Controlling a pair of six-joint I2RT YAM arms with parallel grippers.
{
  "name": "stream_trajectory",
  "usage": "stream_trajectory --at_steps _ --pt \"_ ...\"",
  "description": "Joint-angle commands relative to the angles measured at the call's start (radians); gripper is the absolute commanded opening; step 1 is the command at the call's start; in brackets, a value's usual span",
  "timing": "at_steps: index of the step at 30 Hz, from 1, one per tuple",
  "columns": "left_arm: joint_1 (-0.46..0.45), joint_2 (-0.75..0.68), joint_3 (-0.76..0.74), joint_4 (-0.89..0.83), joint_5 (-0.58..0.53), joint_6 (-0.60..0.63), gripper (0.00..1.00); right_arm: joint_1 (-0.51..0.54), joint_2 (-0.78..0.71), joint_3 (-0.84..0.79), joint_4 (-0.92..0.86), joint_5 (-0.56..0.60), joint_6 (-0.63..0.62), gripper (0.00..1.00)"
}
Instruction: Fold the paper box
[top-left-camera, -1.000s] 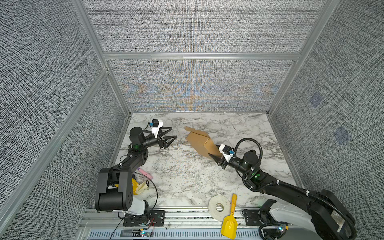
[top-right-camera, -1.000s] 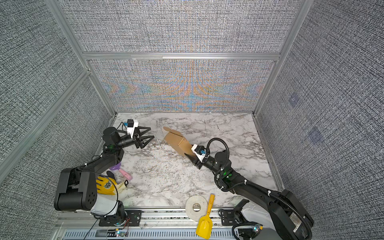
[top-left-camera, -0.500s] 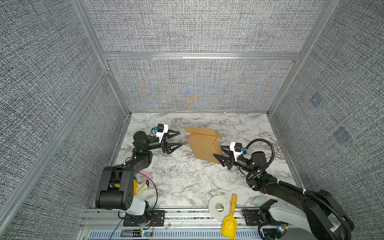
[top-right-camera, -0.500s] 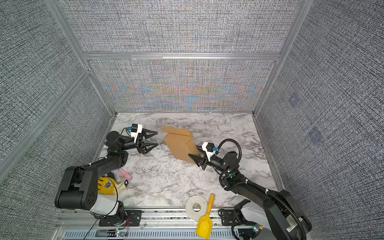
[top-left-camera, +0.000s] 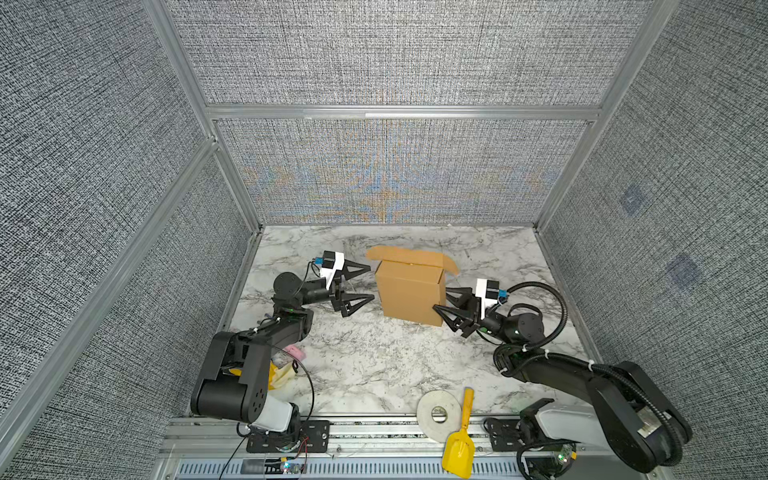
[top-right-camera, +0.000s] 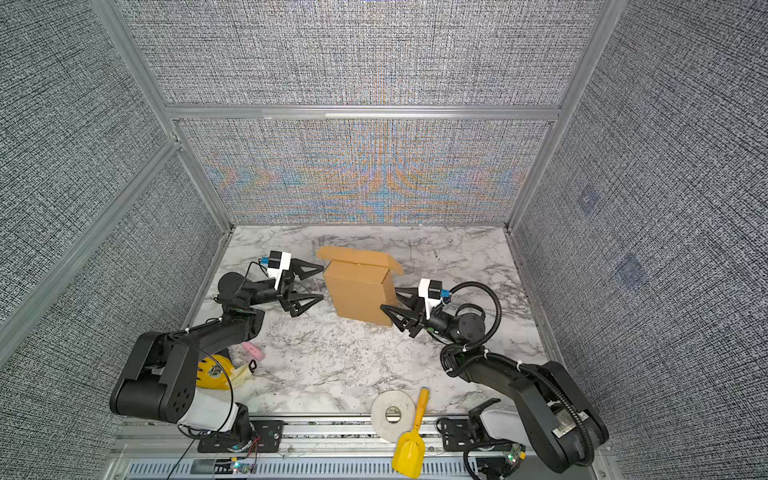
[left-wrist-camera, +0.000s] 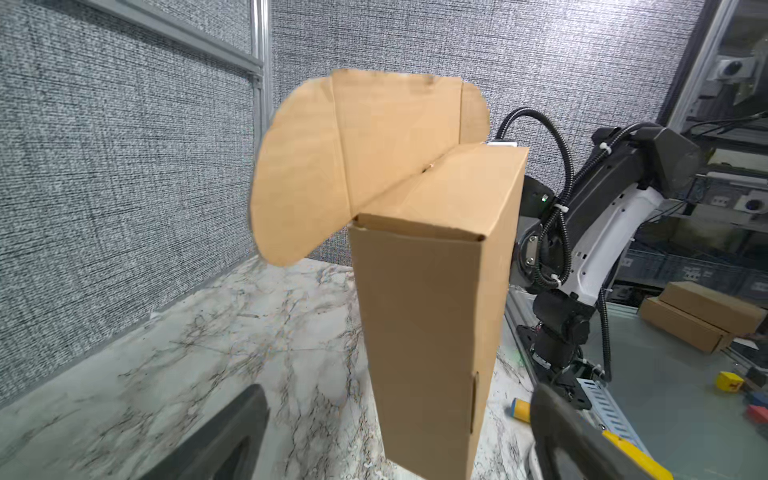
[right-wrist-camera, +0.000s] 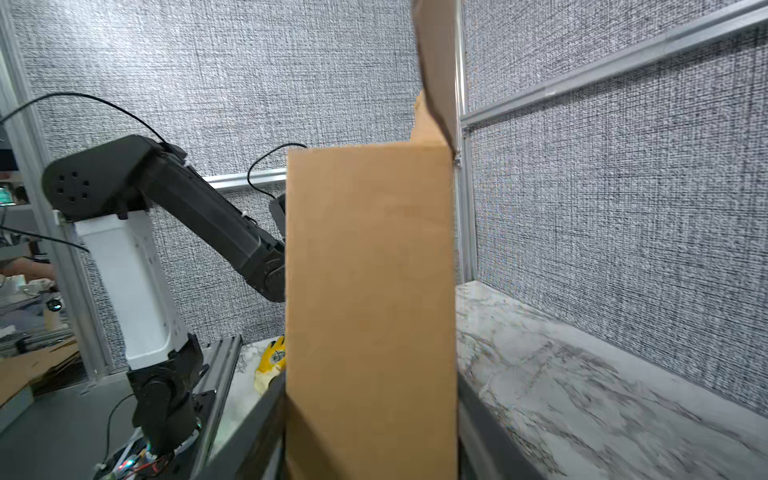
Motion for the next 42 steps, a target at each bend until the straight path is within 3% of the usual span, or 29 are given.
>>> stream_trajectory --at_steps 1,8,16,26,31,39,42 --pt "-0.007 0.013 0.012 0.072 -0.002 -0.047 0.99 -0.001 0.001 0.018 0.074 -0.043 0.058 0.54" --pt "-0.041 0.013 0.059 0.157 0.042 -0.161 0.99 -0.001 0.036 0.064 0.075 -0.114 0.095 0.54" --pt "-0.062 0.004 0.105 0.180 0.094 -0.250 0.83 -0.002 0.077 0.099 0.075 -0.175 0.105 0.54" --pt "-0.063 -0.001 0.095 0.154 0.100 -0.224 0.67 -0.023 0.107 0.111 0.075 -0.225 0.113 0.54" --pt "-0.063 0.002 0.097 0.138 0.098 -0.212 0.43 -0.029 0.110 0.115 0.074 -0.235 0.125 0.54" --pt "-0.062 0.004 0.090 0.125 0.098 -0.184 0.43 -0.036 0.117 0.114 0.075 -0.245 0.126 0.54" --pt "-0.063 0.005 0.088 0.114 0.094 -0.173 0.54 -0.038 0.118 0.113 0.074 -0.247 0.128 0.54"
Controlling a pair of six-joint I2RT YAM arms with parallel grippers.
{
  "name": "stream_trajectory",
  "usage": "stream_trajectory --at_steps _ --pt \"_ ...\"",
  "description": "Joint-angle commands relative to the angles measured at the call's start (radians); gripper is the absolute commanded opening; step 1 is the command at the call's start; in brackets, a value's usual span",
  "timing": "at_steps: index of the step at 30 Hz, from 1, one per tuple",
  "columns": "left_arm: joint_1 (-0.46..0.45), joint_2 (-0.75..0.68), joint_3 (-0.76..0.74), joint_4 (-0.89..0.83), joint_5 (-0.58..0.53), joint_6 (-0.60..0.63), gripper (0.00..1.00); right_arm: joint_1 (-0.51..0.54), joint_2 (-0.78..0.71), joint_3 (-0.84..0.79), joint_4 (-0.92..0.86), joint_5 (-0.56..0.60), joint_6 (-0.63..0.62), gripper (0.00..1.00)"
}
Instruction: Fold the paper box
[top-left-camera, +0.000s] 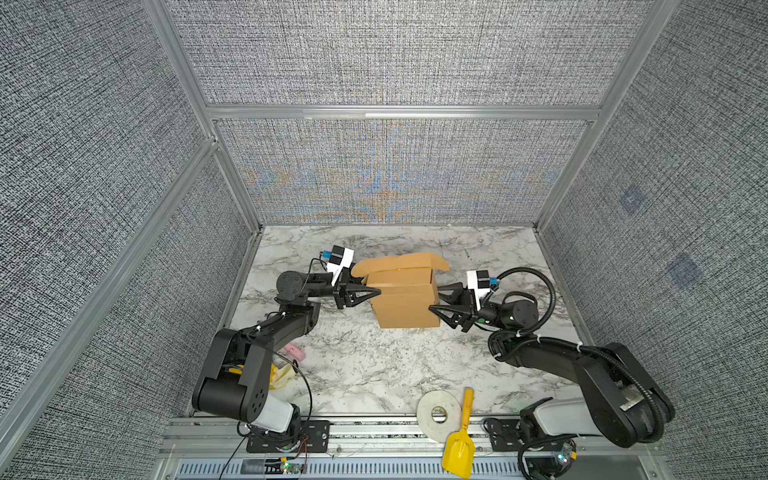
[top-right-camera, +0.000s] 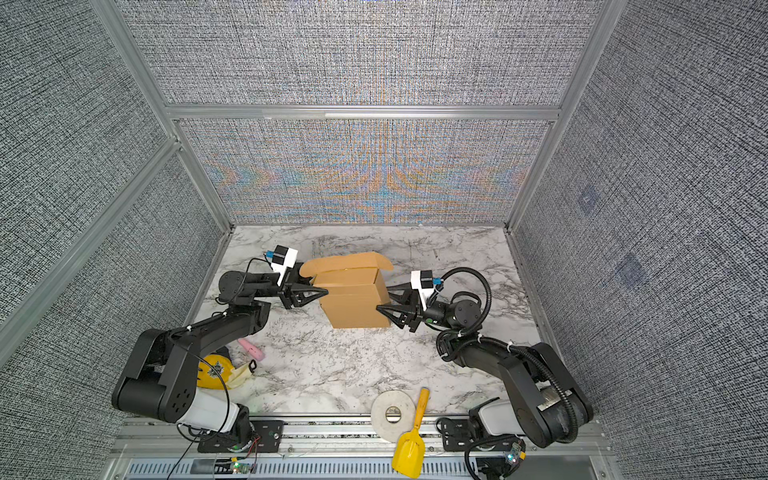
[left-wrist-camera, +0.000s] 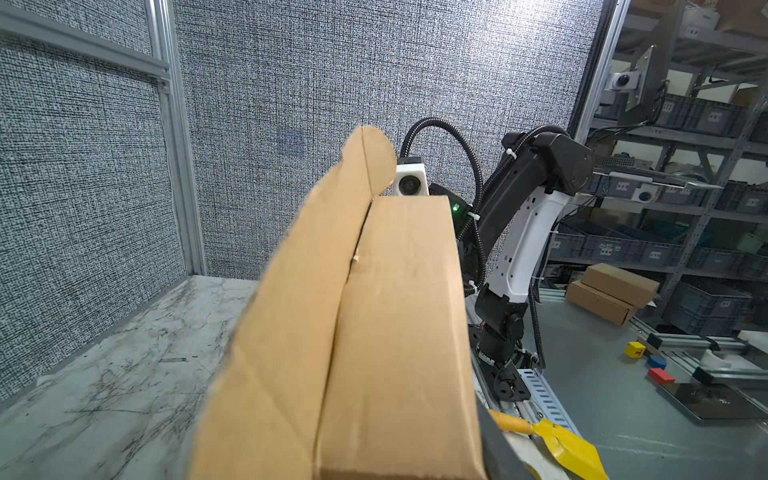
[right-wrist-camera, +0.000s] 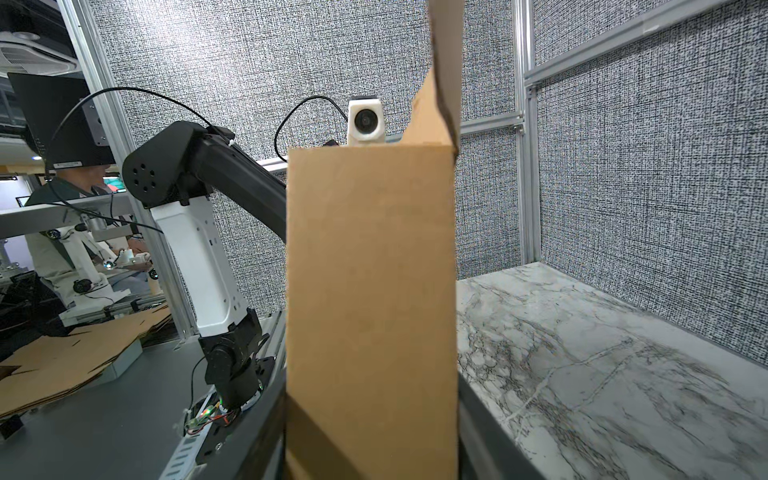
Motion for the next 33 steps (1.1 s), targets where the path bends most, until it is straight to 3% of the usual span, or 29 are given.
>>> stream_trajectory --at_steps 1,6,12,16,25,33 --pt "0.001 0.002 0.001 -0.009 -0.005 0.021 0.58 0.000 -0.001 0.005 0.048 -0.030 0.014 0.54" --pt "0.001 0.005 -0.002 -0.011 0.009 0.036 0.64 -0.003 0.005 0.004 0.048 -0.034 0.013 0.55" --pt "0.001 0.007 -0.008 -0.035 0.008 0.063 0.56 -0.007 0.012 0.002 0.048 -0.035 0.007 0.57" --pt "0.001 0.018 -0.014 -0.050 0.004 0.106 0.55 -0.011 0.029 -0.004 0.048 -0.026 0.002 0.66" --pt "0.001 0.071 -0.062 -0.112 0.017 0.382 0.55 -0.037 0.068 -0.043 0.048 0.007 -0.019 0.76" --pt "0.001 0.197 -0.074 -0.039 0.029 0.520 0.55 -0.102 0.096 -0.115 0.047 0.062 -0.040 0.78"
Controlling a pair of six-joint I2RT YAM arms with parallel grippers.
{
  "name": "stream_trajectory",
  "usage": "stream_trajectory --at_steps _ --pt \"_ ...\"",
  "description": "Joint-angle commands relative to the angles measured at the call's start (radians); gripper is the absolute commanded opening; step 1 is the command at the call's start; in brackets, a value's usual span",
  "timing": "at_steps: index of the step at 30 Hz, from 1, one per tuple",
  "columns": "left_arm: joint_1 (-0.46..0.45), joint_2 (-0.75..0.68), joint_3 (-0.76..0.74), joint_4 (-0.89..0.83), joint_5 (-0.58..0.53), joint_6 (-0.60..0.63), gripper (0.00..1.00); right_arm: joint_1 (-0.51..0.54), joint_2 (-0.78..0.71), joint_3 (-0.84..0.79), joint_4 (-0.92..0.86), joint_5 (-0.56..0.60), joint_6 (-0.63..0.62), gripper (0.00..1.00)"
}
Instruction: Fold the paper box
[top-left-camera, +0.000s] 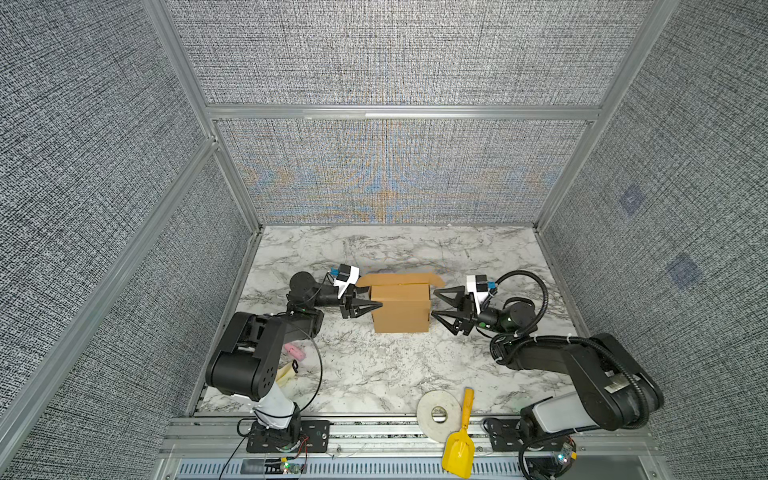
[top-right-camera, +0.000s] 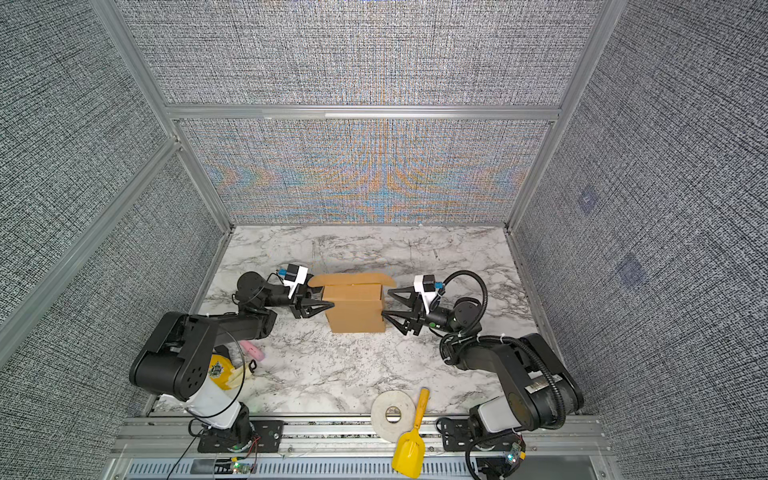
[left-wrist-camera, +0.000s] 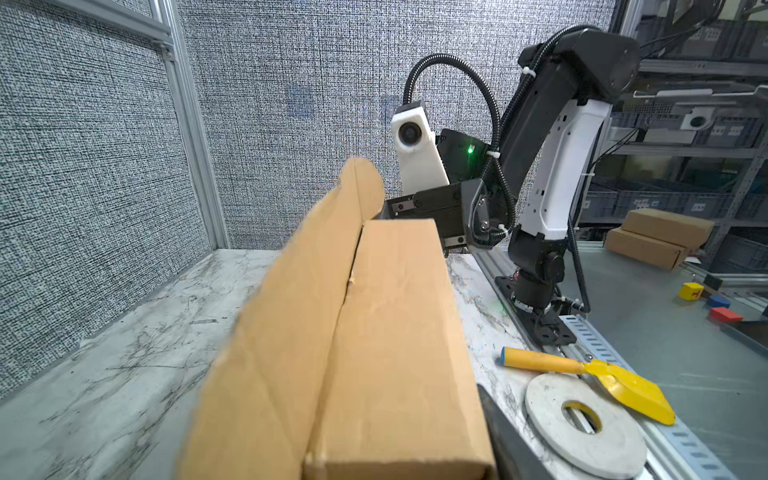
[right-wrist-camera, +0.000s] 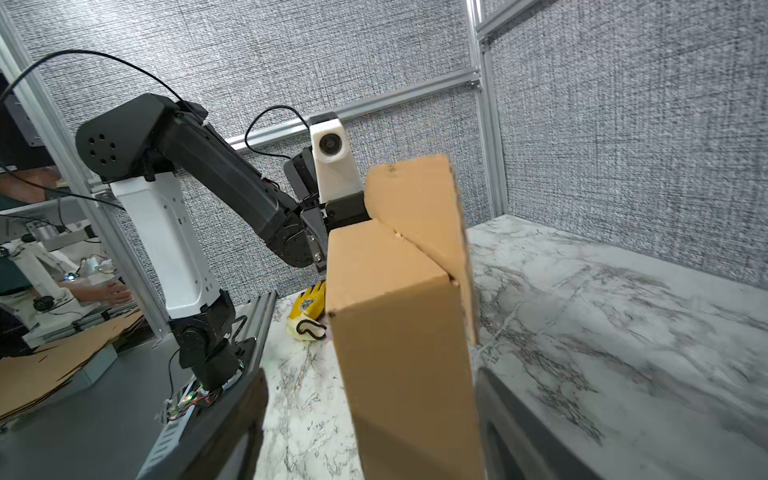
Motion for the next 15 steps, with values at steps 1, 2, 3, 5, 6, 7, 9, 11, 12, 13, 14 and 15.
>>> stream_trajectory --at_steps 1,2,3,5,6,7,9,11,12,13,14,15 --pt "0.000 0.057 0.015 0.067 0.032 0.091 0.55 -0.039 0.012 -0.031 0.033 0.049 0.003 0.78" --pt "0.000 0.076 0.022 0.075 0.040 0.100 0.55 -0.052 0.013 -0.047 0.035 0.065 0.013 0.78" --pt "-0.001 0.097 0.033 0.087 0.056 0.107 0.55 -0.067 0.010 -0.062 0.035 0.083 0.025 0.78" --pt "-0.001 0.128 0.047 0.089 0.071 0.124 0.55 -0.083 -0.008 -0.097 0.034 0.123 0.045 0.78" --pt "-0.002 0.140 0.051 0.084 0.071 0.130 0.55 -0.087 -0.022 -0.114 0.035 0.150 0.051 0.78" --pt "-0.001 0.151 0.054 0.083 0.073 0.135 0.55 -0.088 -0.038 -0.135 0.033 0.181 0.057 0.77" --pt "-0.002 0.170 0.054 0.083 0.084 0.143 0.55 -0.086 -0.068 -0.163 0.005 0.243 0.070 0.74" --pt "-0.001 0.185 0.043 0.083 0.100 0.157 0.55 -0.084 -0.109 -0.175 -0.074 0.276 0.076 0.69" --pt "-0.001 0.189 0.035 0.080 0.106 0.163 0.55 -0.079 -0.132 -0.176 -0.118 0.287 0.065 0.68" --pt "-0.001 0.193 0.029 0.081 0.114 0.171 0.55 -0.070 -0.163 -0.175 -0.181 0.307 0.044 0.68" --pt "-0.001 0.196 0.025 0.077 0.119 0.178 0.55 -0.059 -0.201 -0.170 -0.255 0.333 0.013 0.68" --pt "-0.001 0.197 0.023 0.072 0.123 0.183 0.55 -0.046 -0.233 -0.159 -0.333 0.357 -0.016 0.68"
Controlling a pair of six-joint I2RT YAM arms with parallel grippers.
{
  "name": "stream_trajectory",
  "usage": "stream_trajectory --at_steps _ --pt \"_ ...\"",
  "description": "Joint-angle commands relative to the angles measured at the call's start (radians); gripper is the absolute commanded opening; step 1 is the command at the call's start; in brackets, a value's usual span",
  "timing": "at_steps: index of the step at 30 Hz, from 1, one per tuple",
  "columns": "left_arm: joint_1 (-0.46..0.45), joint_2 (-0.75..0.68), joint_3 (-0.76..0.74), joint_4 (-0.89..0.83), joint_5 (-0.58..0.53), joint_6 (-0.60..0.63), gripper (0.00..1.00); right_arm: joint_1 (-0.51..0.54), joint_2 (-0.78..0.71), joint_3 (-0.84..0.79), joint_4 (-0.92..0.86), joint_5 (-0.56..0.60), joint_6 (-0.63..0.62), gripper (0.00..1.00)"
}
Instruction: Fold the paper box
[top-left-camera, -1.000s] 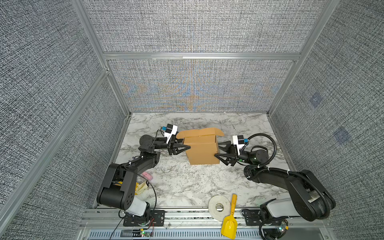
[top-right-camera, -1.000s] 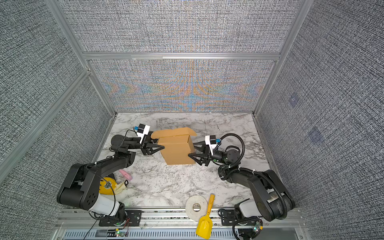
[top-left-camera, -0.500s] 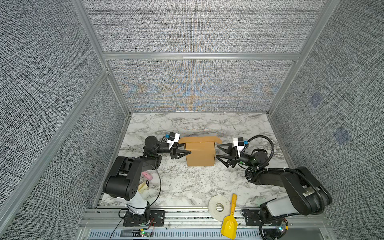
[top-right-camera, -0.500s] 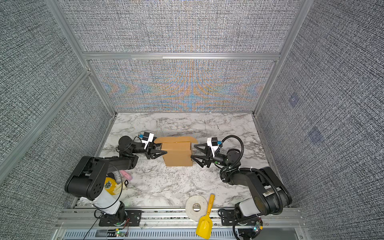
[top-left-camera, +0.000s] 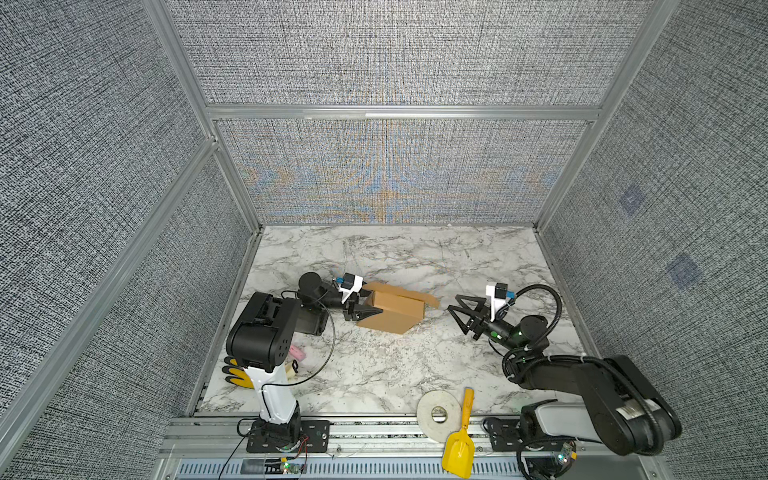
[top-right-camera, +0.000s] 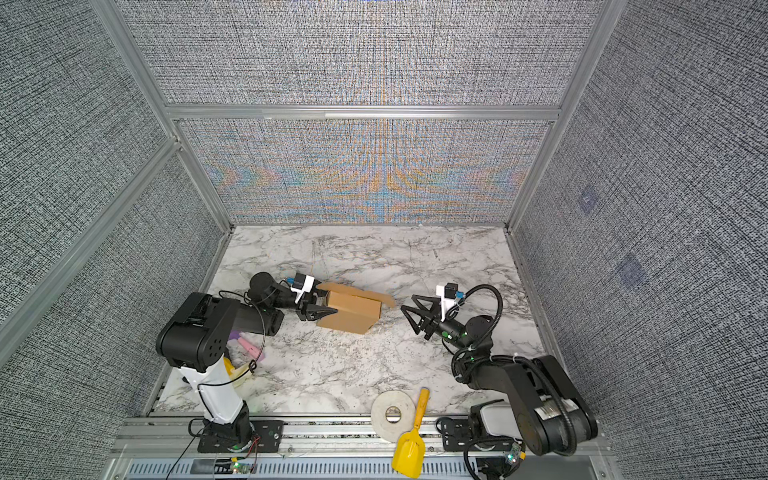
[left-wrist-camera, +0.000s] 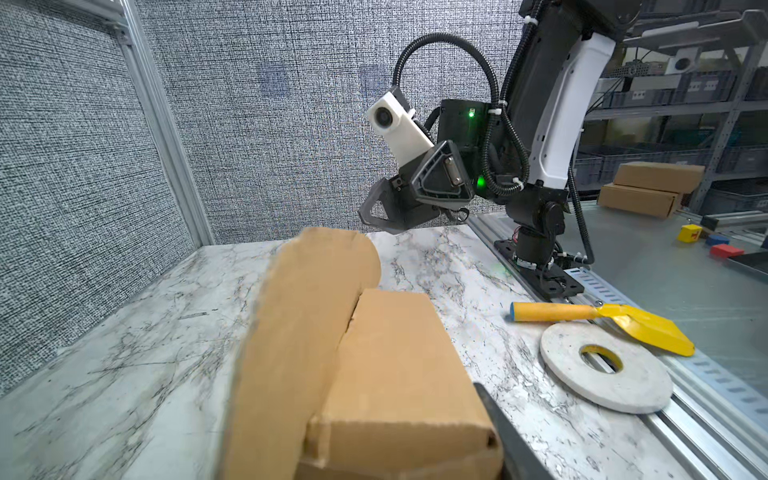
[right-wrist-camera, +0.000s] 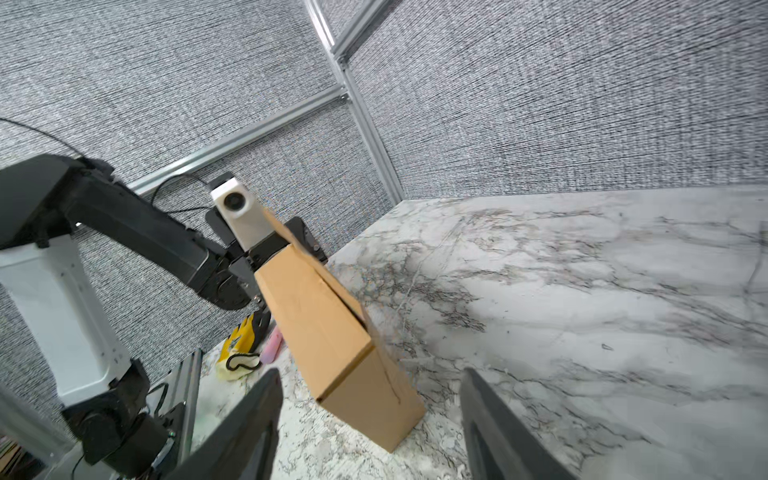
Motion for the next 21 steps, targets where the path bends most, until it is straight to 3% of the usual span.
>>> stream_trajectory --at_steps 1,4,6,13,21 --pt "0.000 0.013 -0.009 -0.008 0.050 0.040 0.55 0.034 -0.093 0.040 -0.292 0.114 -0.100 0.68" --pt "0.003 0.020 -0.012 -0.015 0.061 0.042 0.57 0.087 -0.193 0.142 -0.631 0.207 -0.224 0.69" --pt "0.003 0.028 -0.014 -0.022 0.067 0.044 0.58 0.103 -0.220 0.198 -0.761 0.221 -0.277 0.69" --pt "0.010 0.045 -0.011 -0.033 0.074 0.039 0.62 0.135 -0.154 0.342 -0.968 0.198 -0.340 0.68" --pt "0.016 0.062 -0.001 -0.034 0.087 0.029 0.64 0.180 -0.178 0.383 -1.048 0.244 -0.315 0.63"
